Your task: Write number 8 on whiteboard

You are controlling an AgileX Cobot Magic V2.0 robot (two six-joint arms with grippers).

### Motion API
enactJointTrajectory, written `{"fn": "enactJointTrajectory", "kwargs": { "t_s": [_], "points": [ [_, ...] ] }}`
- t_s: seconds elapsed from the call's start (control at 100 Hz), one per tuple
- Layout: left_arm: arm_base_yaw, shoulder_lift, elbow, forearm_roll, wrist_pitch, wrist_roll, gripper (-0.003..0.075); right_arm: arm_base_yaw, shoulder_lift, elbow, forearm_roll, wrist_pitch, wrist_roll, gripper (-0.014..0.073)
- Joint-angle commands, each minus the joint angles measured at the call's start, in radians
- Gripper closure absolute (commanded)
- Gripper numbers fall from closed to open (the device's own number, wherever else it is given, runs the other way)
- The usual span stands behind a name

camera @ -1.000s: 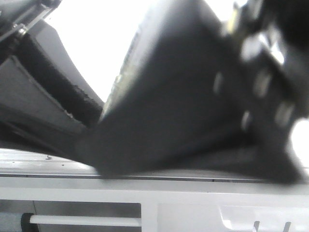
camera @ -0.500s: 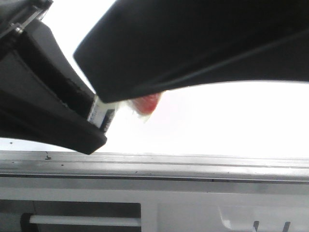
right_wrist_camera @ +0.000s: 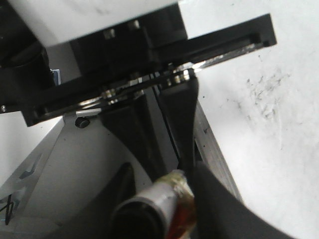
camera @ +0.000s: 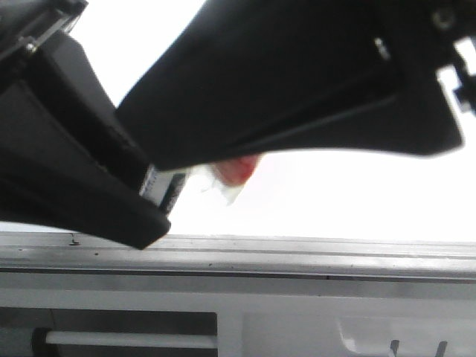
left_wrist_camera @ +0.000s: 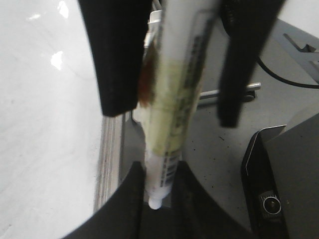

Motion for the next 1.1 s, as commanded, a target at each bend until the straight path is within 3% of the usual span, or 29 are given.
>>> {"fn": "enactJointTrajectory", "kwargs": {
  "t_s": [0.0,0.09,0.37,0.44,0.57,0.65,0.84,1.09],
  "points": [
    [-0.007,-0.017,-0.031,-0.048,-0.035,-0.004,0.0741,0.004,-0.012,-0.028,0.019,-0.057,0.001,0.0538],
    [-0.007,-0.017,-0.031,-0.048,-0.035,-0.004,0.0741,0.004,-0.012,-0.028,0.019,-0.073,0.001,0.0665],
    [-0.007,-0.017,-0.031,-0.078,-0.067,-0.004,0.0715,0.004,-0.012,-0.028,0.019,-0.116,0.001,0.0663],
    [-0.007,-0.017,-0.031,-0.123,-0.093,-0.004,0.0604,0.004,-0.012,-0.028,0.019,-0.117,0.001,0.0659],
    [-0.004,-0.024,-0.031,-0.206,-0.136,-0.047,0.0258,0.004,-0.022,-0.028,0.001,-0.116,0.001,0.0654],
    [-0.004,-0.048,-0.031,-0.217,-0.16,-0.093,0.0148,0.004,-0.039,-0.028,-0.007,-0.116,0.001,0.0653],
    [0.059,-0.213,-0.029,-0.219,-0.176,-0.259,0.019,0.004,-0.119,-0.003,-0.033,-0.123,0.001,0.065],
    [0.256,-0.516,0.054,-0.221,-0.218,-0.409,0.0268,-0.034,-0.215,0.045,-0.033,-0.259,0.001,0.0631]
  ]
}}
